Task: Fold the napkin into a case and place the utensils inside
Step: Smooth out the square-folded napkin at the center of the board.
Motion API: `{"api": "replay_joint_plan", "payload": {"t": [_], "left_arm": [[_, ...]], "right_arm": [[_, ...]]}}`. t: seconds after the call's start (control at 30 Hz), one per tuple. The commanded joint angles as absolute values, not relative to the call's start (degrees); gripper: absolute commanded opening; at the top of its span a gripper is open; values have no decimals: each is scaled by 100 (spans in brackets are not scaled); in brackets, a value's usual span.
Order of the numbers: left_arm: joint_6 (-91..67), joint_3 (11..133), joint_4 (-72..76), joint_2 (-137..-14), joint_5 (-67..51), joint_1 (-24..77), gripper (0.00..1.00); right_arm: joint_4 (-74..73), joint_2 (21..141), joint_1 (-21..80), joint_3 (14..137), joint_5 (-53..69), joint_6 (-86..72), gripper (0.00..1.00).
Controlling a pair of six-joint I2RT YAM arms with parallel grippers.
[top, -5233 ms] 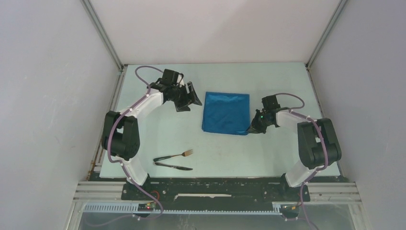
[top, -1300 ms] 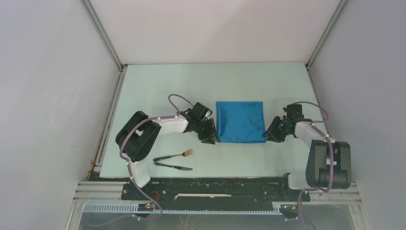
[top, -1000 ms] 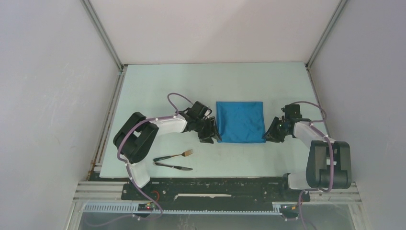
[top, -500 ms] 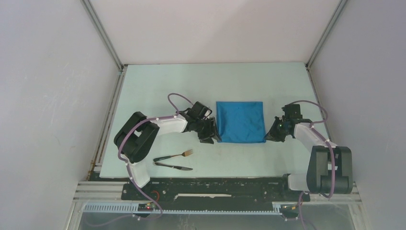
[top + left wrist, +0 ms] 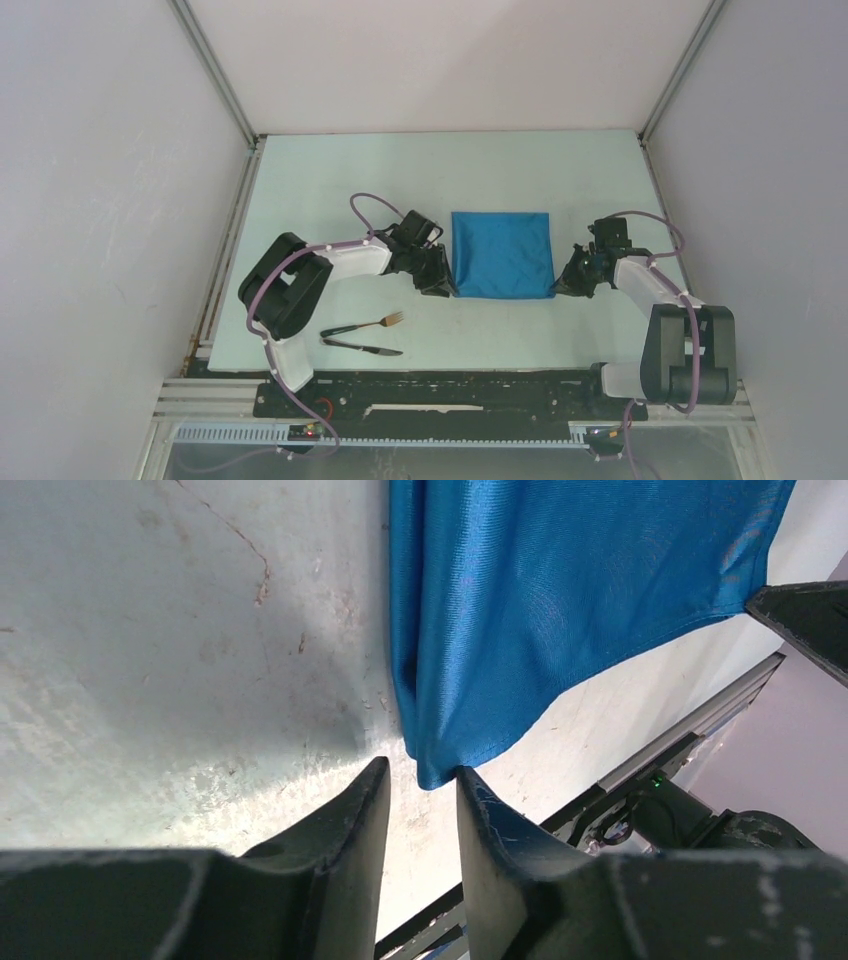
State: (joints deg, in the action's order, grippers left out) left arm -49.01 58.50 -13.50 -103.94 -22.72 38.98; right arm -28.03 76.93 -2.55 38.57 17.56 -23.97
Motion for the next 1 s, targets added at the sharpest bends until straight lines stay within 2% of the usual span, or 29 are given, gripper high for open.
{"api": "replay_joint_plan", "payload": {"t": [0.0,0.3,0.37,0.5,0.6,0.67,0.73,0.9,0.97], "left_arm": [[-4827,6049,-1344,-10447,-2225,3848,34],[-4691,5969,-1460,-10388,-2096,3835,26],[-4600,5981,-1568,-10274,-1978,3837,27],[-4488,5966,-1708,-10057,-2081,3841,45],[-4344,5928,-1916,-9751,-2092,3848,50],[-4179,5956,-2078,-9496,-1959,3839,46],[-4149,6073,-2027,-9385,-2011,3834,40],[-5398,5991,-277,-10007,-3226,3821,17],[-5649,5982,52,-10189,-3245,3821,10]], "right_arm": [[-2894,7610,-238,3863,1902,-2540,0],[-2944,7782,-246,3821,1658,-2540,1],[-2932,7828,-246,3822,1613,-2544,10],[-2947,7542,-215,3856,1176,-2564,26],[-3095,7185,-23,4162,835,-2430,42],[-3047,6982,336,4404,705,-2308,59],[-2775,7073,590,4666,1142,-2261,75],[-516,8352,1169,5018,3585,-3306,87],[310,8962,1433,5273,3975,-3826,88]]}}
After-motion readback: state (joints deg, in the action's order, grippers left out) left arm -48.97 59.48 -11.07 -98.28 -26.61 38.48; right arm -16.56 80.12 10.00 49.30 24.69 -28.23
